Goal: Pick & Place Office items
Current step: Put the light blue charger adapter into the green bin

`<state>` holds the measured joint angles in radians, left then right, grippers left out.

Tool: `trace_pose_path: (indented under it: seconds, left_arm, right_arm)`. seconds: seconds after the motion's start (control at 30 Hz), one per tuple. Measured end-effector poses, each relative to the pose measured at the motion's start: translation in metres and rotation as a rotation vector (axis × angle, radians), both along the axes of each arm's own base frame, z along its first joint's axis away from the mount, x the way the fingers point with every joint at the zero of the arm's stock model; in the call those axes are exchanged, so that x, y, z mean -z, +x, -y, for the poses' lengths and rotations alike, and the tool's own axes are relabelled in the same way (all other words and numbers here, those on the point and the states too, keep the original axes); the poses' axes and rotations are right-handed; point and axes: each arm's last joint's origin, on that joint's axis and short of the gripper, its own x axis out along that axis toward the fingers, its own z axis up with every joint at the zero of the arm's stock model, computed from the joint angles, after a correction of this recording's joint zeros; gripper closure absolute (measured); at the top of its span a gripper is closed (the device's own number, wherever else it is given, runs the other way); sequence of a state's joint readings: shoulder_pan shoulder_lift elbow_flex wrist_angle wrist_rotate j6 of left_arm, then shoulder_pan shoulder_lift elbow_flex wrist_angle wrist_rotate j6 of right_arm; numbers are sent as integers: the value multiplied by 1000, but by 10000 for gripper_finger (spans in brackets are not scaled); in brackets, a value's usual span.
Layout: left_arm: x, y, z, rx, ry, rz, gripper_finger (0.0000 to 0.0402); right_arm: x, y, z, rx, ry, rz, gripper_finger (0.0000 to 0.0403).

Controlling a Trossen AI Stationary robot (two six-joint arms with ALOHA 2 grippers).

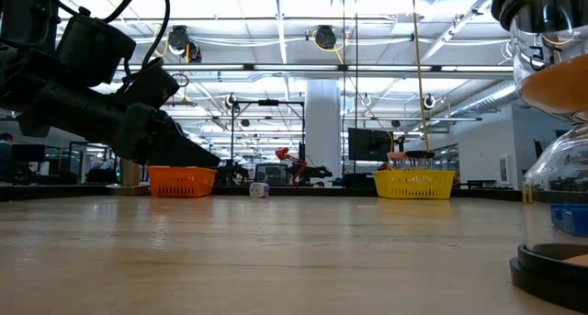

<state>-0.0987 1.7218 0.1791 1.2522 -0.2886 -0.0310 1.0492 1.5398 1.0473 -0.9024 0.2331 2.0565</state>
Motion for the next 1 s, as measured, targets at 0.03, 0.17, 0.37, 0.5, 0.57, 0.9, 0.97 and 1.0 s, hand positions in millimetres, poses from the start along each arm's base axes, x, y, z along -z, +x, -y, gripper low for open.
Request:
trace_pose_path:
  seconds: [0.03,0.17,0.37,0.5,0.57,0.9,0.97,1.0]
  left_arm:
    - [0,0,0,0,0,0,325]
    - [0,0,0,0,0,0,325]
    - [0,0,0,0,0,0,325]
    - [0,0,0,0,0,0,325]
    - [0,0,0,0,0,0,325]
    - [0,0,0,0,0,0,325]
    - [0,0,0,0,0,0,325]
    - [0,0,0,0,0,0,325]
  right_arm:
    - [2,0,0,-1,6,3,266]
    - [5,0,0,-11,18,12,266]
    - [5,0,-1,-26,14,12,266]
    - [5,0,-1,-35,12,13,266]
    - [5,0,0,-36,11,13,266]
    - [22,-1,2,-34,47,34,266]
    - [25,-1,2,-34,60,42,264]
    - [26,-1,2,-36,62,44,262]
